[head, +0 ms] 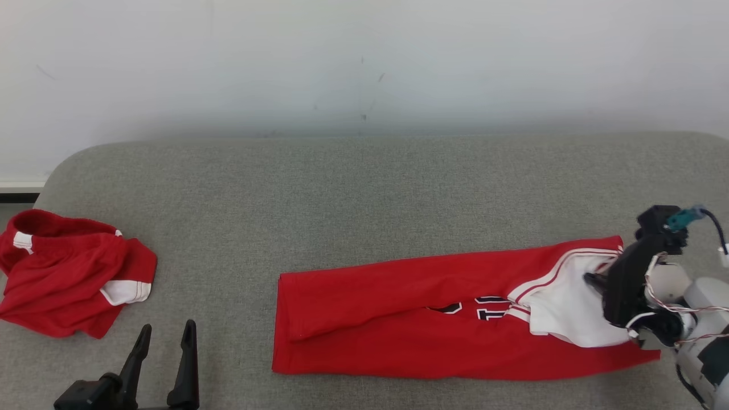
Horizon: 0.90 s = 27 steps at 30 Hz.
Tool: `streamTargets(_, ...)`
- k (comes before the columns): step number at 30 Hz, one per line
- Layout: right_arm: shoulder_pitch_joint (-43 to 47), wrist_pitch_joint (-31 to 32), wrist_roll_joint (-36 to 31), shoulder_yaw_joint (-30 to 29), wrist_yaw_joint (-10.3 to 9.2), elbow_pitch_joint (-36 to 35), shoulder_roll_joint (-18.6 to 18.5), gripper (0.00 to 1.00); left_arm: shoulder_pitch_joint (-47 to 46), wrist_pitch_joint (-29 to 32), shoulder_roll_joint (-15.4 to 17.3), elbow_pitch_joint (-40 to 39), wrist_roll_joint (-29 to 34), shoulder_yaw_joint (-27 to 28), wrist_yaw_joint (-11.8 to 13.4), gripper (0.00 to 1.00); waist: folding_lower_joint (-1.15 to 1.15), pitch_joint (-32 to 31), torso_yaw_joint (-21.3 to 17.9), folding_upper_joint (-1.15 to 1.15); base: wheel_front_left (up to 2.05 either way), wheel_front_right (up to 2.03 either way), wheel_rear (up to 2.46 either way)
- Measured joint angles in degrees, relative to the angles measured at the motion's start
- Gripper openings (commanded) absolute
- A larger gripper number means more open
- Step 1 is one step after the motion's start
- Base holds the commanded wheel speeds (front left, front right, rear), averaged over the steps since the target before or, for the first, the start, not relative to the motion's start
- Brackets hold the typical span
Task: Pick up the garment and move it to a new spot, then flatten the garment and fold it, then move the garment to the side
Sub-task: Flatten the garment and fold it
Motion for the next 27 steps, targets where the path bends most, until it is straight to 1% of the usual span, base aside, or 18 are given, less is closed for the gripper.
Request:
streamTargets(2, -0.01, 0.79, 1.24, -0.15, 0.81, -1.72, 0.86, 0.00, 0.00, 0.00, -0.02, 0.29, 0.03, 0.00, -0.02, 1.00, 0.00, -0.10, -0.13, 0.00, 0.00, 0.00, 0.00)
streamTargets(6, -0.34, 3.36, 4.37, -0.35, 1.47, -4.86, 2.02, 0.00, -0.02, 0.00, -0.44, 0.83, 0.08, -0.09, -0.46, 1.00, 0.00, -0.46, -0.37, 0.00, 0.00, 0.00, 0.00)
streamTargets(14, -1.09, 9.22, 8.50, -0.14, 1.51, -10.68, 2.49, 0.00, -0.15, -0.01, -1.58, 2.33, 0.23, -1.33, -1.03, 1.00, 0.00, -1.25, 0.04, 0.00, 0.00, 0.00, 0.00)
streamTargets(16, -1.31, 10.66, 9.94, 0.14, 1.49, -12.37, 3.20, 0.00, -0.19, 0.00, -1.69, 2.77, 0.23, -1.38, -1.49, 1.00, 0.00, -1.41, 0.30, 0.00, 0.00, 0.00, 0.00)
streamTargets(19, -2.25, 12.93, 11.37, 0.76, 1.51, -15.07, 4.30, 0.00, -0.22, 0.00, -2.11, 3.38, 0.24, -1.47, -1.52, 1.00, 0.00, -1.60, 0.76, 0.00, 0.00, 0.00, 0.00)
streamTargets(27, -4.22, 17.19, 12.88, 2.00, 1.51, -16.97, 6.09, 0.00, -1.75, -0.01, -3.59, 4.54, 0.41, -2.79, -2.48, 1.00, 0.00, -1.56, 2.67, 0.00, 0.00, 0.00, 0.00)
